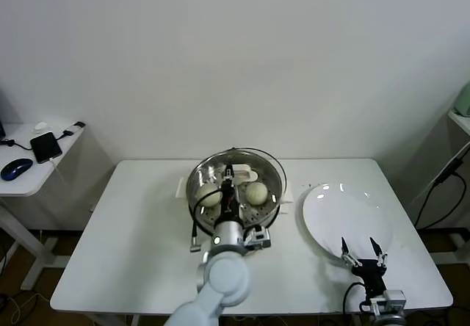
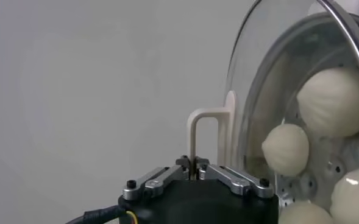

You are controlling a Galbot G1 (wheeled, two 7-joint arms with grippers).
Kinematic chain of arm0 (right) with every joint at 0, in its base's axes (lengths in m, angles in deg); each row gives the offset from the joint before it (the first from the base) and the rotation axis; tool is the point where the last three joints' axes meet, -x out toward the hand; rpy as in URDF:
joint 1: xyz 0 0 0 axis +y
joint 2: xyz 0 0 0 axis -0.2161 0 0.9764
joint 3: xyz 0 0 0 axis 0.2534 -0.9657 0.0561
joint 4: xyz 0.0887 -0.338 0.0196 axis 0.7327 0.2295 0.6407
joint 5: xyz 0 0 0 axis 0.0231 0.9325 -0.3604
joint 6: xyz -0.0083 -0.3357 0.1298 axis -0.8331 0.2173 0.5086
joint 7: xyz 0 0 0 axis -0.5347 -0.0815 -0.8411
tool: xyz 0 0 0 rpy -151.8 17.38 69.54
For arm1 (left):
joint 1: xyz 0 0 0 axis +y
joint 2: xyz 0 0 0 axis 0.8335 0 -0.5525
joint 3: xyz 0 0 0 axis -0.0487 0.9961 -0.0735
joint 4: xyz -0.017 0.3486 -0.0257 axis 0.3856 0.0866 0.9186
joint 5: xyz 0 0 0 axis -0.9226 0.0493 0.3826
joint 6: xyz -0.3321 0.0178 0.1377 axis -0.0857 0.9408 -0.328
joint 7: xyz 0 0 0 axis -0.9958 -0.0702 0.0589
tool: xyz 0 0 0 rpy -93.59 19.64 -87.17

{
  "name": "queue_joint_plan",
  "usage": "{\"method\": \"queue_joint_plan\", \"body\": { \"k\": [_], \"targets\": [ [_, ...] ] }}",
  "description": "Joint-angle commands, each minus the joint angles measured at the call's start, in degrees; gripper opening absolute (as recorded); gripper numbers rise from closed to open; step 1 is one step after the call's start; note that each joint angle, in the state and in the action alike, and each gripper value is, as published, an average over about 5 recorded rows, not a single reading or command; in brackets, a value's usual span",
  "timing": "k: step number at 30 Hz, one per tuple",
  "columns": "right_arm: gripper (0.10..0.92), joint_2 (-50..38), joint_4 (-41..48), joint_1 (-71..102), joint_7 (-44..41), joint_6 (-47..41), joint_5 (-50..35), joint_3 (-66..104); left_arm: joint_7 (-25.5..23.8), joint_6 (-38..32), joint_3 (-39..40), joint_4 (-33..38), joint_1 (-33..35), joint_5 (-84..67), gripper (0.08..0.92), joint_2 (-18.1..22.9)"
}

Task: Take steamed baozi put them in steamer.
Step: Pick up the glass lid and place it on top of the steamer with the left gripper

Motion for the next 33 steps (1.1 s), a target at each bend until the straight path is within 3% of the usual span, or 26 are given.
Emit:
{"method": "queue_joint_plan", "body": {
  "k": [1, 26, 29, 33],
  "targets": [
    [0.823, 0.14, 0.49, -0.39, 0.28, 0.45, 0.05, -0.03, 0.05, 0.78, 1.83, -4.23, -1.08, 2.41, 0.136, 3.45],
    [0.823, 1.19, 1.99, -1.61, 0.18, 2.52, 1.66, -0.26, 2.56, -1.50, -2.43, -7.98, -0.67, 4.22, 0.136, 1.25],
    [0.823, 1.16, 1.80, -1.68, -0.01, 2.30, 1.74, -0.31, 2.28, -1.75, -2.16, -7.05, -0.35, 4.36, 0.172, 0.97],
    [0.823, 1.27, 1.52, -1.72, -0.44, 1.83, 2.07, -0.53, 1.14, -1.74, -1.42, -4.56, 0.00, 3.25, 0.279, -0.14]
  ]
}}
